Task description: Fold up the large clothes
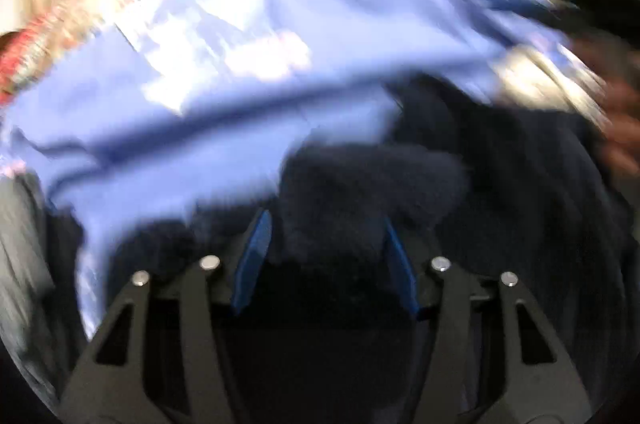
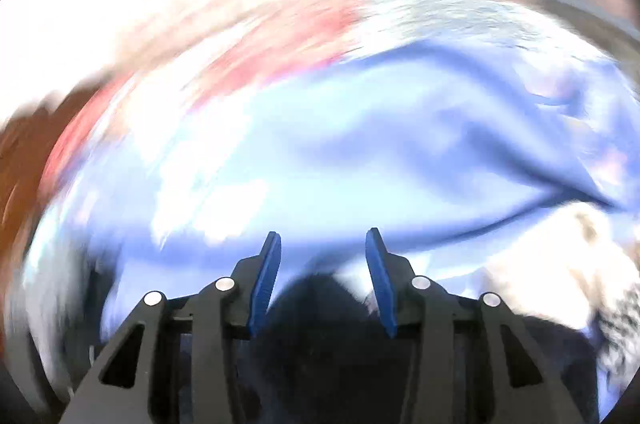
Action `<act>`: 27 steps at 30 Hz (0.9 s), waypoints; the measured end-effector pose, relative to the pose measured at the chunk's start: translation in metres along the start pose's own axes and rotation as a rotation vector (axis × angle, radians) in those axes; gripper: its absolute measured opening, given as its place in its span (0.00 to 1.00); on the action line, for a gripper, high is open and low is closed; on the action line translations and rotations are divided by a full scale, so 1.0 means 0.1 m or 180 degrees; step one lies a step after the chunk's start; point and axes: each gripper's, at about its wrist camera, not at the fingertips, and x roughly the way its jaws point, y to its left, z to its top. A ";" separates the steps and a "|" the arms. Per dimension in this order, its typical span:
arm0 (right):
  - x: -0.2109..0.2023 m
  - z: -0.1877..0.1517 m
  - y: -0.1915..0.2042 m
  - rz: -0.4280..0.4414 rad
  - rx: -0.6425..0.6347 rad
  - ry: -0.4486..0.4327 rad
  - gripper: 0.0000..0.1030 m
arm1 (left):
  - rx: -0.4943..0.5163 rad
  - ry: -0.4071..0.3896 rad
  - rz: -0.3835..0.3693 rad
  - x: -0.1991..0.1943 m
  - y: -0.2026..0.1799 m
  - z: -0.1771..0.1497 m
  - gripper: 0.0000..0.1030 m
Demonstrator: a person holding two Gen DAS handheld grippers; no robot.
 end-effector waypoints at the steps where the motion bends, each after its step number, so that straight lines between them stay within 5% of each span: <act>1: -0.06 0.00 -0.06 0.0272 0.0215 0.0097 0.65 | -0.0142 -0.0120 0.0135 0.04 0.11 0.17 0.54; 4: -0.38 -0.23 -0.13 0.0576 0.0057 0.0155 0.65 | -0.0526 -0.0243 0.0339 0.12 0.44 0.42 0.54; 6: -0.68 -0.54 -0.27 0.0652 -0.0190 0.0225 0.65 | -0.0664 -0.0108 0.0355 0.19 0.61 0.45 0.54; 8: -1.00 -0.92 -0.53 0.0650 -0.0310 0.0242 0.65 | -0.0924 -0.0087 0.0128 0.08 0.76 0.38 0.54; 11: -1.40 -1.38 -0.89 0.0608 -0.0292 0.0245 0.65 | -0.0999 -0.0448 -0.0130 -0.38 0.76 0.16 0.54; 13: -1.70 -1.71 -1.16 0.0620 -0.0214 0.0252 0.65 | -0.0700 -0.0674 -0.0413 -0.74 0.57 -0.04 0.54; 16: -1.96 -2.13 -1.36 0.0502 -0.0114 0.0307 0.65 | -0.0013 -0.0391 -0.0659 -0.67 0.12 -0.30 0.54; 19: -2.05 -2.41 -1.43 0.0249 -0.0181 0.0399 0.65 | 0.0473 0.0054 -0.0326 -0.09 -0.19 -0.43 0.39; 20: -2.05 -2.47 -1.45 0.0090 -0.0229 0.0409 0.65 | 0.0568 0.0183 0.0078 0.26 -0.17 -0.34 0.39; 21: -2.02 -2.54 -1.52 -0.0142 -0.0213 0.0462 0.65 | 0.0533 0.0249 0.0334 0.50 -0.07 -0.23 0.39; 23: -1.91 -2.62 -1.66 -0.0679 -0.0153 0.0693 0.65 | -0.0078 0.0478 0.0574 0.90 0.38 0.05 0.66; 25: -2.05 -2.62 -1.66 -0.0546 -0.0069 0.0555 0.65 | -0.0933 0.0695 0.0402 0.99 0.69 0.14 0.68; 27: -2.24 -2.57 -1.61 -0.0419 -0.0035 0.0331 0.65 | -0.0907 0.0608 0.0371 0.85 0.59 0.20 0.68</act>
